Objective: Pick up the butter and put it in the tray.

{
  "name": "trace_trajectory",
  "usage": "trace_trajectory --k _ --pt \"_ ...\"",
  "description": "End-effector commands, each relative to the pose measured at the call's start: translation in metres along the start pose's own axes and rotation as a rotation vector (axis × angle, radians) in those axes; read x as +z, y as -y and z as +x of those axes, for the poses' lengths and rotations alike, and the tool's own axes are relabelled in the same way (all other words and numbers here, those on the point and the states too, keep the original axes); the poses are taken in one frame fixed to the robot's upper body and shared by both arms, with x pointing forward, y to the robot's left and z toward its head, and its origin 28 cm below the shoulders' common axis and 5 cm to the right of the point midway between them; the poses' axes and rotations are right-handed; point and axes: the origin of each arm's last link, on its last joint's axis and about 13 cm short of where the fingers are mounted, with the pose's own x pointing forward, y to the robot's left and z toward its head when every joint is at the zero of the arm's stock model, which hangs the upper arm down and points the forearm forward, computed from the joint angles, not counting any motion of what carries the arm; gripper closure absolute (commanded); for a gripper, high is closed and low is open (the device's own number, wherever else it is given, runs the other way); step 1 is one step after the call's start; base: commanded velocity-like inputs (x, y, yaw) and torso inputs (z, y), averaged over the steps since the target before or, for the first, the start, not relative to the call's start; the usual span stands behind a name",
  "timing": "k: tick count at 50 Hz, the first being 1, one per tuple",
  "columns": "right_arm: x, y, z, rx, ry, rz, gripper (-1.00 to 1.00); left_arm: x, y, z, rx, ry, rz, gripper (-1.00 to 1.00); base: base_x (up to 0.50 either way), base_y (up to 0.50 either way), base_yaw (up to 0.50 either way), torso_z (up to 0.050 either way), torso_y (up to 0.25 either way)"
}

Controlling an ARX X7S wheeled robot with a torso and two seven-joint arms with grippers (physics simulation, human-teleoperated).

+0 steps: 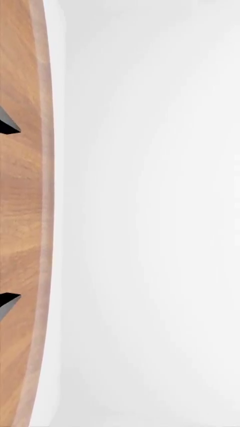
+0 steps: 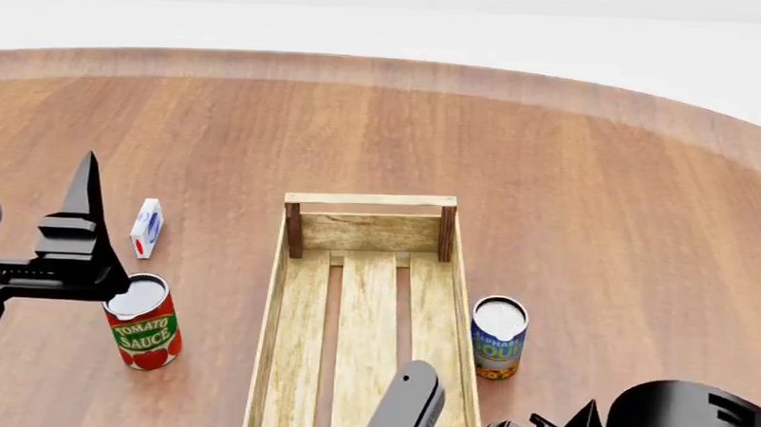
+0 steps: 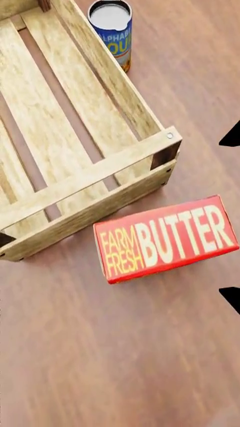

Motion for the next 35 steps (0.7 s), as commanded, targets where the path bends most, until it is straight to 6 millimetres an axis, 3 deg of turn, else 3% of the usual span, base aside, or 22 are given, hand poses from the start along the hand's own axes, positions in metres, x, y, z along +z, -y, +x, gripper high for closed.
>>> trace_trajectory --k 1,35 --pt "-0.004 0.001 0.015 0.035 0.010 0.005 -1.00 -0.001 0.000 0.000 0.000 -0.001 0.001 -1.00 0.00 0.00 0.00 0.000 0.000" --pt "-0.019 0.006 0.037 0.059 -0.004 0.050 -1.00 -0.006 0.000 0.000 -0.003 -0.010 0.006 -1.00 0.00 0.00 0.00 0.000 0.000"
